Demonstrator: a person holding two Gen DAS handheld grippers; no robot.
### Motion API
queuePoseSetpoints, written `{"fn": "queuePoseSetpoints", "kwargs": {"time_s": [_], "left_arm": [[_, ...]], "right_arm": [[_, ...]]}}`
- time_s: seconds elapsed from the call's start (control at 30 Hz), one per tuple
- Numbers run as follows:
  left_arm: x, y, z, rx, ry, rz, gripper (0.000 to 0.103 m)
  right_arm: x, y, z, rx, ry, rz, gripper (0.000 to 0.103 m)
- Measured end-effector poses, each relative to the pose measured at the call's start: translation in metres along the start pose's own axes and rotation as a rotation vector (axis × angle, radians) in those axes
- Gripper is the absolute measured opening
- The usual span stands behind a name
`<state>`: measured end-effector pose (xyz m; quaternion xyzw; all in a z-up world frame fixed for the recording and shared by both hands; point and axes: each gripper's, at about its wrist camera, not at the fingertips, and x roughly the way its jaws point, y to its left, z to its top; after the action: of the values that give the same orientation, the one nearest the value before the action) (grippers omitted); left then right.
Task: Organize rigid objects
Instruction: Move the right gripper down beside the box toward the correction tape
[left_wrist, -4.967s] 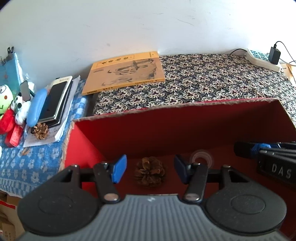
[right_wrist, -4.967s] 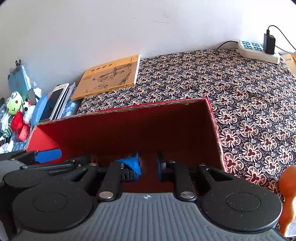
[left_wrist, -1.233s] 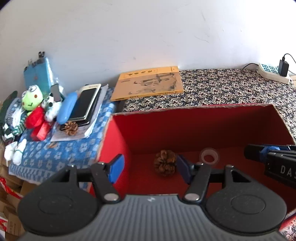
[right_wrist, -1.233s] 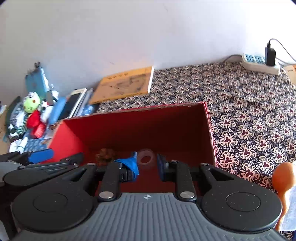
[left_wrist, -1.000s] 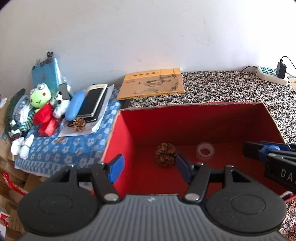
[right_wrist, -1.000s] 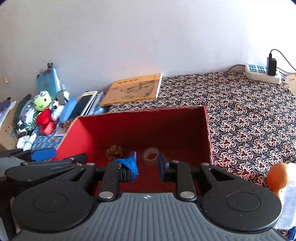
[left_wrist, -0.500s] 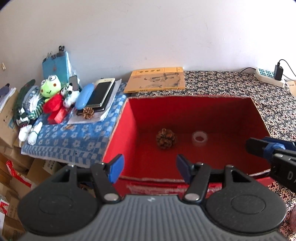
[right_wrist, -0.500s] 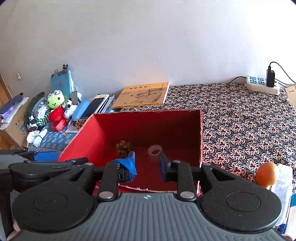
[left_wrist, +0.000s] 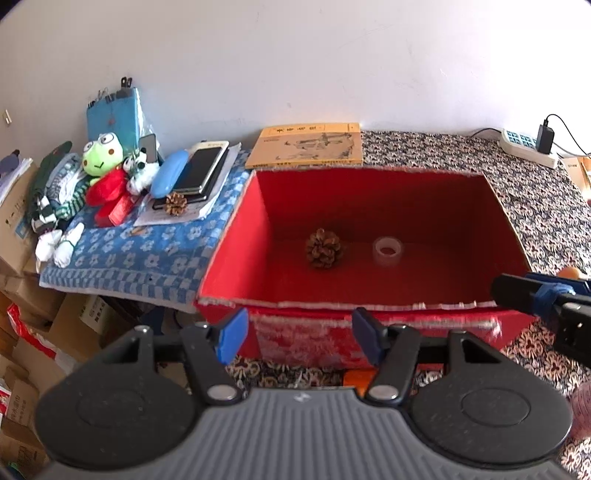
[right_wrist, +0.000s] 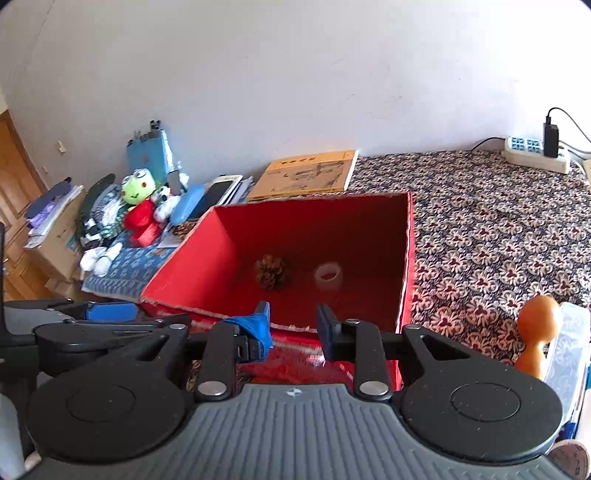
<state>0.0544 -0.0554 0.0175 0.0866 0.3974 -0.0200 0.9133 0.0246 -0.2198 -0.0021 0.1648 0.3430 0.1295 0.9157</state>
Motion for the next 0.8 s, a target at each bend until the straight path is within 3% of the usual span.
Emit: {"fn": "queuePoseSetpoints", "kwargs": {"time_s": [0.17,0.3,0.5,0.8], "left_arm": [[-0.001,0.002,-0.021,0.011,0.019,-0.053,0.064],[0.000,-0.004,-0.041,0.044,0.032,-0.121,0.064],[0.014,-0.024,-0.074,0.091,0.111,-0.317,0.064],[0.041,-0.063,-0.099,0.129,0.217,-0.550,0.065]], "right_arm": [[-0.010,-0.008,-0.014,-0.007,0.012,0.044,0.008],[-0.006,-0.018,-0.029,-0.006,0.070,0.051,0.008],[0.021,-0.039,-0.059,0.056,0.220,0.023,0.009],[0.043,-0.059,-0.079,0.177,0.311,0.050,0.010]]}}
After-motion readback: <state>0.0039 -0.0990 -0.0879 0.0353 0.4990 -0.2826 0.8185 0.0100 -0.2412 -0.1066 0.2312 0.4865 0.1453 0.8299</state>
